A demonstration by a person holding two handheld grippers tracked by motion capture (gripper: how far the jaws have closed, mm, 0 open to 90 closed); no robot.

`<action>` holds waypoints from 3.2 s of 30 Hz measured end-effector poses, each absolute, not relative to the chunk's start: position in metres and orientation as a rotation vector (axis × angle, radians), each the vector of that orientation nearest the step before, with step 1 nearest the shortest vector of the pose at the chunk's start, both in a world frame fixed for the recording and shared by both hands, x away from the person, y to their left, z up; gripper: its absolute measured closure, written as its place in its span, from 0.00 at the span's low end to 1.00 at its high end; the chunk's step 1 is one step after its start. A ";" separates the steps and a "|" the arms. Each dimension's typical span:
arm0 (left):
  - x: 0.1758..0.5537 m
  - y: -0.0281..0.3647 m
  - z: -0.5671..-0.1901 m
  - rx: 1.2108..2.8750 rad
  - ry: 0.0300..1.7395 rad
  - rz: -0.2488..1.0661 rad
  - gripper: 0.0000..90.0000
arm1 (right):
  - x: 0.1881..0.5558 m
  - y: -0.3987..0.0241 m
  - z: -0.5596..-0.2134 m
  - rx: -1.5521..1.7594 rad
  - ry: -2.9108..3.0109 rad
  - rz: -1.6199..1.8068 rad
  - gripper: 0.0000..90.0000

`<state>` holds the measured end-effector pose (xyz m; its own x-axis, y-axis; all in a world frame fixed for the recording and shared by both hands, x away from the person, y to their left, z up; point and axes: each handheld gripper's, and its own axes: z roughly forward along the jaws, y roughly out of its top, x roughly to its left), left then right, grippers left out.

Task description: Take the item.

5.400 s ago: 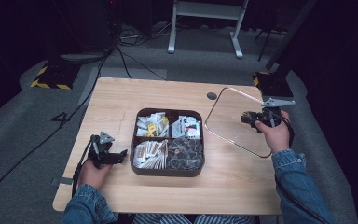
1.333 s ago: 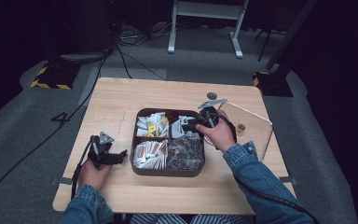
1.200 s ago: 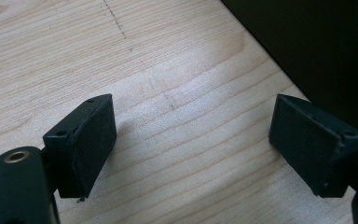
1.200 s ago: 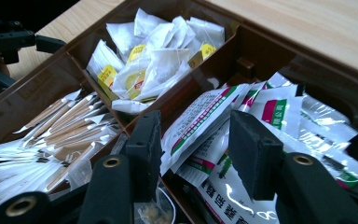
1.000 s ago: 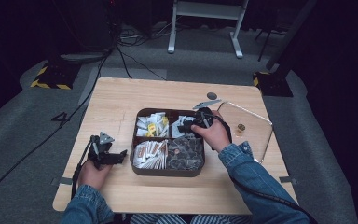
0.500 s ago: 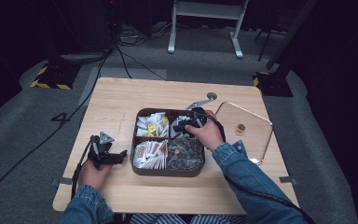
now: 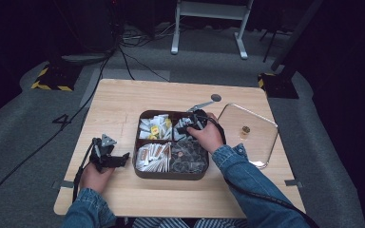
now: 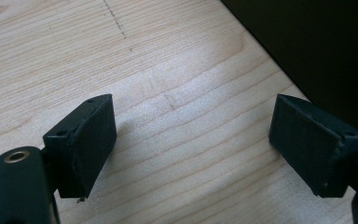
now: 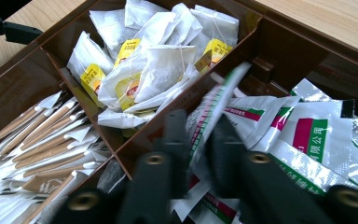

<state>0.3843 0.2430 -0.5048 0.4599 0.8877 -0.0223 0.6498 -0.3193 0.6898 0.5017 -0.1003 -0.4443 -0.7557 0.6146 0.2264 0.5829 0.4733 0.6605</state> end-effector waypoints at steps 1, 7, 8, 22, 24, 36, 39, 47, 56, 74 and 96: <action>0.384 0.243 -0.505 2.077 1.275 0.483 0.17 | 0.501 -0.101 -0.444 1.082 2.664 1.173 0.98; 0.384 0.243 -0.505 2.076 1.275 0.484 0.17 | 0.497 -0.102 -0.439 1.082 2.667 1.191 0.99; 0.384 0.243 -0.505 2.077 1.275 0.484 0.17 | 0.497 -0.103 -0.439 1.074 2.667 1.194 0.99; 0.384 0.243 -0.505 2.076 1.275 0.485 0.17 | 0.485 -0.127 -0.415 1.069 2.589 1.359 1.00; 0.384 0.243 -0.505 2.076 1.274 0.484 0.17 | 0.483 -0.130 -0.411 1.061 2.579 1.376 1.00; 0.385 0.243 -0.505 2.078 1.272 0.483 0.17 | 0.469 -0.147 -0.393 1.020 2.531 1.480 1.00; 0.384 0.243 -0.505 2.078 1.272 0.482 0.17 | 0.465 -0.154 -0.387 1.013 2.522 1.505 1.00; 0.384 0.243 -0.505 2.080 1.271 0.483 0.17 | 0.454 -0.172 -0.378 1.006 2.507 1.543 1.00; 0.384 0.243 -0.505 2.081 1.268 0.481 0.17 | 0.439 -0.198 -0.373 1.042 2.457 1.619 1.00; 0.384 0.243 -0.505 2.081 1.266 0.479 0.17 | 0.404 -0.242 -0.380 1.080 2.403 1.679 1.00; 0.385 0.244 -0.505 2.081 1.265 0.479 0.17 | 0.385 -0.265 -0.395 1.135 2.438 1.543 1.00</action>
